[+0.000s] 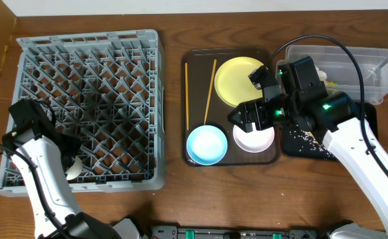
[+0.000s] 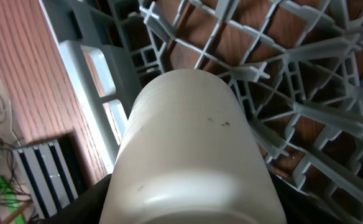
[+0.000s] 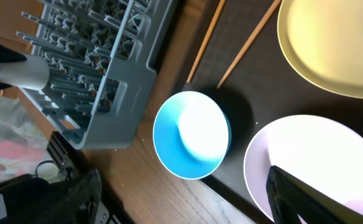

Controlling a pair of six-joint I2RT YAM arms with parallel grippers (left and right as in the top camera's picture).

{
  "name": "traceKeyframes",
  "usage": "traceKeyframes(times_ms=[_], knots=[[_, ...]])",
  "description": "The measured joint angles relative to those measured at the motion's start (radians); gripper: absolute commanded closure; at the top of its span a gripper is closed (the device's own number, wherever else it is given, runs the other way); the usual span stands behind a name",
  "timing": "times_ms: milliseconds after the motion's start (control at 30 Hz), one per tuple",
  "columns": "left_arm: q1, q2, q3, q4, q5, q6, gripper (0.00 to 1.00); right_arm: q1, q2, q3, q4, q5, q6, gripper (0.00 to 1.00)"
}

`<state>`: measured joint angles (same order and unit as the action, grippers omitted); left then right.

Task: Sort waste into correct bins and load items into the dishwasher
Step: 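Lower the white cup into the dish rack with the left gripper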

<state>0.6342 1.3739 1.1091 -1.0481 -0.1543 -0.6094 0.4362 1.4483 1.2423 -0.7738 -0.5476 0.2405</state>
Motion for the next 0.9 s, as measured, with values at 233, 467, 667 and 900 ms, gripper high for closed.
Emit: traceKeyframes(times_ms=[233,467,667,900], knots=[[0.032,0.0,0.0,-0.005,0.068,-0.001,0.34,0.0,0.0,0.0,0.0,0.003,-0.004,0.17],[0.033,0.0,-0.001,-0.023,0.146,-0.001,0.33,0.0,0.0,0.0,0.0,0.011,-0.007,0.17],[0.033,0.0,-0.001,-0.045,0.171,0.001,0.19,0.0,0.0,0.0,0.0,0.016,-0.008,0.17],[0.033,0.0,-0.001,-0.045,0.182,-0.011,0.06,0.0,0.0,0.0,-0.005,0.019,-0.008,0.17]])
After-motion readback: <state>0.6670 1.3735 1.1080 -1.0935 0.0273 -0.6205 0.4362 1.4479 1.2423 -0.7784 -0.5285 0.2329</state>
